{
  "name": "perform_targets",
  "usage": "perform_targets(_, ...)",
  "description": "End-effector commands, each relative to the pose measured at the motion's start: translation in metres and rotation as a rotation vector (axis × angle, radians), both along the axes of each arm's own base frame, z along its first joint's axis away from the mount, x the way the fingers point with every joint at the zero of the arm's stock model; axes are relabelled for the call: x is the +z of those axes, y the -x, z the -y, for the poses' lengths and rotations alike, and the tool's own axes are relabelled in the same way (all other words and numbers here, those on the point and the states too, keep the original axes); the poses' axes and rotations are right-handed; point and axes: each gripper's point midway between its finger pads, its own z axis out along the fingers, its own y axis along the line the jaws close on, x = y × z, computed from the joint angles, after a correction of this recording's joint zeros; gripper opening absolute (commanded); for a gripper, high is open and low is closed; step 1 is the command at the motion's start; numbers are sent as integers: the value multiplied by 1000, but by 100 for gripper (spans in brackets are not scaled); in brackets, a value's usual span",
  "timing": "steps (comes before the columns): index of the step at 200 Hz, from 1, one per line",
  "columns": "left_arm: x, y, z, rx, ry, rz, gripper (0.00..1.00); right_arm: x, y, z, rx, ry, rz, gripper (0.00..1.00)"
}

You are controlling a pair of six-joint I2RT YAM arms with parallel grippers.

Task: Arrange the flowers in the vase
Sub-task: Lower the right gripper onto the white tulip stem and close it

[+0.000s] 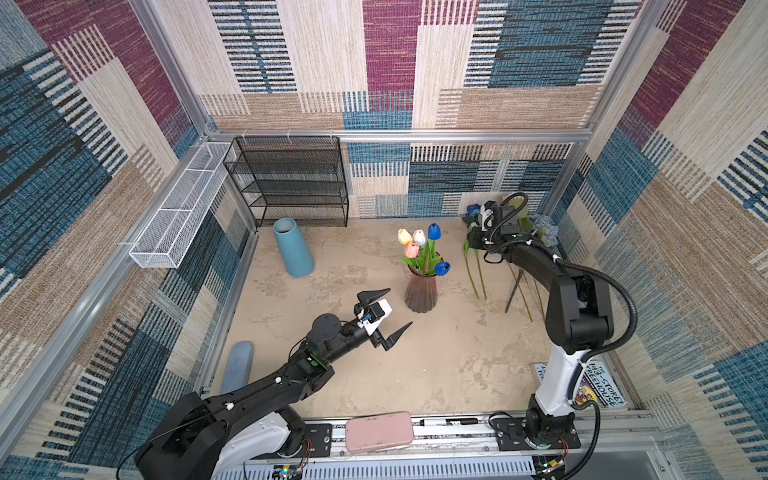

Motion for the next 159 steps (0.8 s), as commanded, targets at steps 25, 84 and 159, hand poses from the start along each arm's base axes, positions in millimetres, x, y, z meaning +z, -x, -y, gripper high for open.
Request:
perform_targets(25, -2, -3, 7, -18, -14, 9, 99, -53, -5, 11, -17, 101, -153, 37)
perform_targets(84, -7, -7, 14, -35, -19, -1, 98, -90, -8, 9, -9, 178, -244, 38)
perform_targets(159, -7, -5, 10, -25, -15, 0, 98, -120, -15, 3, -10, 224, -298, 13)
